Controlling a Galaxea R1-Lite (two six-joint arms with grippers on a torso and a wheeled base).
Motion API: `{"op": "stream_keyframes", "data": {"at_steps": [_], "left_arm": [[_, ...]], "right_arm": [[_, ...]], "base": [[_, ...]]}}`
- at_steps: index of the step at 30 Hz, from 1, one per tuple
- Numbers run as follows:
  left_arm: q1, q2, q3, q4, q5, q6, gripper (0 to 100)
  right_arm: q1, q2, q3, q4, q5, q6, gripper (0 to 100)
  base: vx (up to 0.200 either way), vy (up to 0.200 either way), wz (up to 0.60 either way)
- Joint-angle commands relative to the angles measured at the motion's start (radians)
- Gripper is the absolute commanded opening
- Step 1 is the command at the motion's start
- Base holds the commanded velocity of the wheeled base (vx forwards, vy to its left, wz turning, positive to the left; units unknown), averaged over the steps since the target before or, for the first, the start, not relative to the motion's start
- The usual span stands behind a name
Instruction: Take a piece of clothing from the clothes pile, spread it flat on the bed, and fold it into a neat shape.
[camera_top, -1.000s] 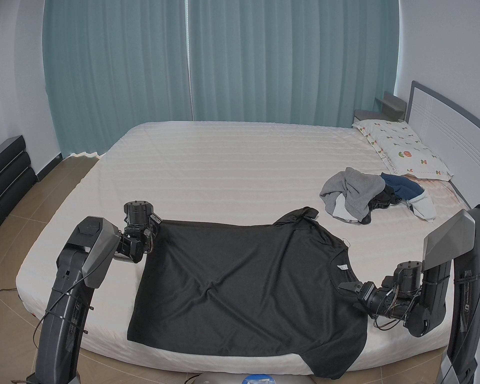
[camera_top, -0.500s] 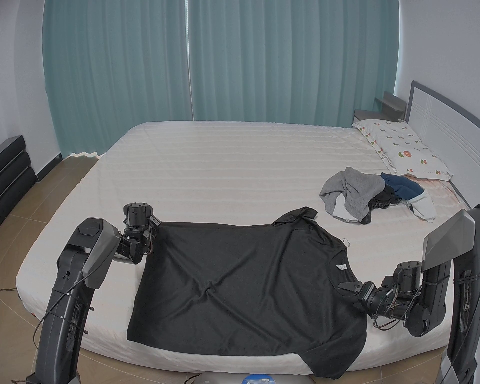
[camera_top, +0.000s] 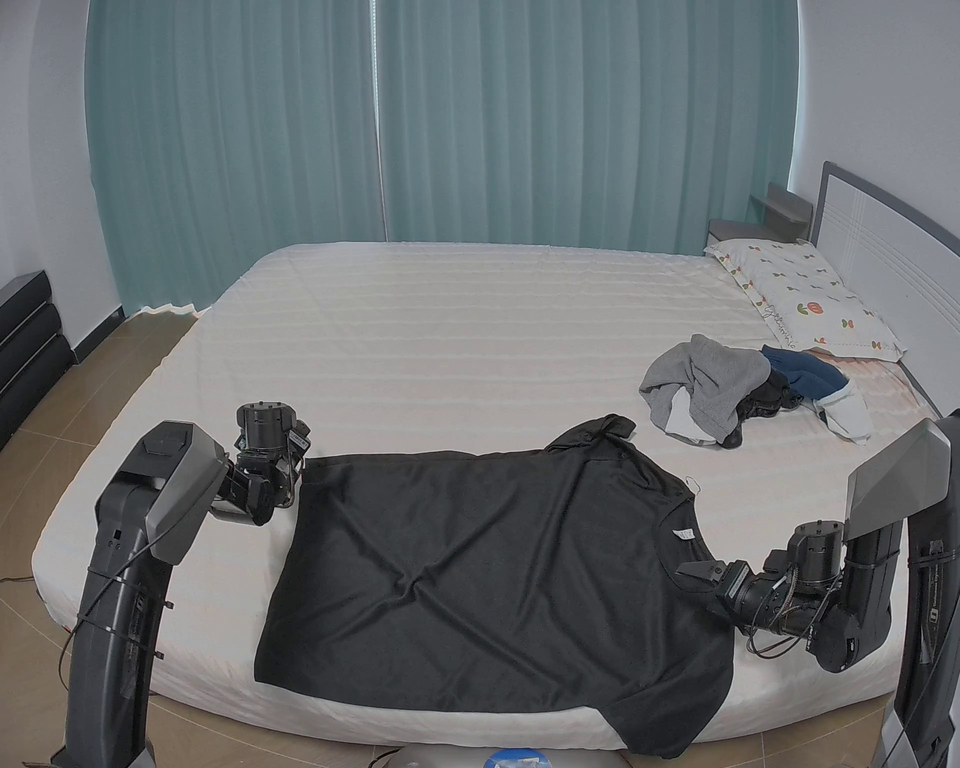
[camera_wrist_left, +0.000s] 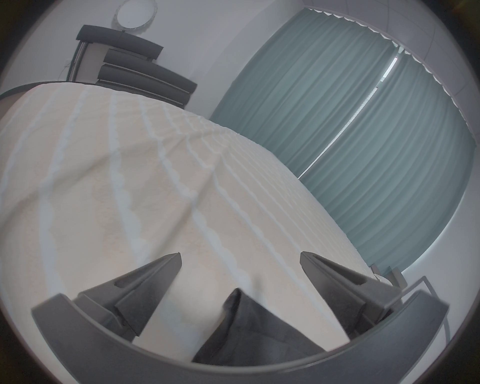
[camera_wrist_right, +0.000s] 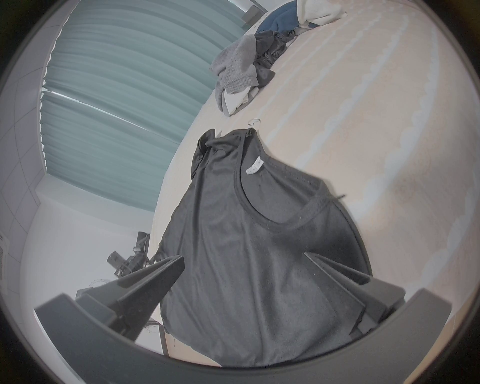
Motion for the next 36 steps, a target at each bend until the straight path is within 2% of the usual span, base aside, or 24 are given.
{"op": "stream_keyframes", "data": {"at_steps": [1,4,7,8,10,11,14,16,20,21,24,26,27,33,36], "left_arm": [[0.001,-0.272,0.362,-0.054,-0.085,-0.076,100],[-0.011,-0.336,0.455,-0.079,-0.128,-0.076,100],[-0.032,-0.390,0.600,-0.091,-0.125,-0.070,100],[-0.032,-0.390,0.600,-0.091,-0.125,-0.070,100],[-0.038,-0.459,0.756,-0.163,-0.143,-0.086,100],[-0.042,-0.465,0.787,-0.183,-0.148,-0.086,100],[-0.074,-0.465,0.942,-0.321,-0.152,-0.087,100],[-0.092,-0.457,1.003,-0.395,-0.152,-0.090,100],[-0.112,-0.413,1.101,-0.540,-0.152,-0.110,100],[-0.112,-0.413,1.101,-0.540,-0.152,-0.110,100],[-0.123,-0.370,1.133,-0.674,-0.140,-0.110,100],[-0.123,-0.364,1.172,-0.728,-0.144,-0.109,100],[-0.123,-0.355,1.192,-0.772,-0.149,-0.107,100],[-0.131,-0.333,1.196,-0.815,-0.144,-0.103,100],[-0.131,-0.335,1.196,-0.817,-0.143,-0.104,100]], "right_arm": [[-0.013,-0.048,-0.071,-0.015,-0.047,0.027,100],[-0.007,-0.084,-0.137,0.000,-0.096,0.023,100],[-0.006,-0.102,-0.231,0.080,-0.104,0.013,100],[-0.006,-0.102,-0.231,0.080,-0.104,0.013,100],[-0.006,-0.134,-0.380,0.273,-0.107,-0.039,100],[-0.006,-0.142,-0.414,0.319,-0.110,-0.052,100],[0.014,-0.142,-0.648,0.575,-0.165,-0.085,100],[0.028,-0.120,-0.765,0.687,-0.196,-0.087,100],[0.070,-0.036,-0.957,0.859,-0.208,-0.085,100],[0.070,-0.036,-0.957,0.859,-0.208,-0.085,100],[0.097,0.050,-1.055,0.911,-0.211,-0.099,100],[0.097,0.085,-1.087,0.927,-0.211,-0.133,100],[0.090,0.116,-1.130,0.942,-0.211,-0.182,100],[0.068,0.214,-1.245,0.944,-0.216,-0.233,100],[0.053,0.282,-1.335,0.950,-0.259,-0.296,100]], "base": [[0.000,0.000,0.00],[0.000,0.000,0.00],[0.000,0.000,0.00],[0.000,0.000,0.00],[0.000,0.000,0.00],[0.000,0.000,0.00],[0.000,0.000,0.00],[0.000,0.000,0.00],[0.000,0.000,0.00],[0.000,0.000,0.00],[0.000,0.000,0.00],[0.000,0.000,0.00],[0.000,0.000,0.00],[0.000,0.000,0.00],[0.000,0.000,0.00]]}}
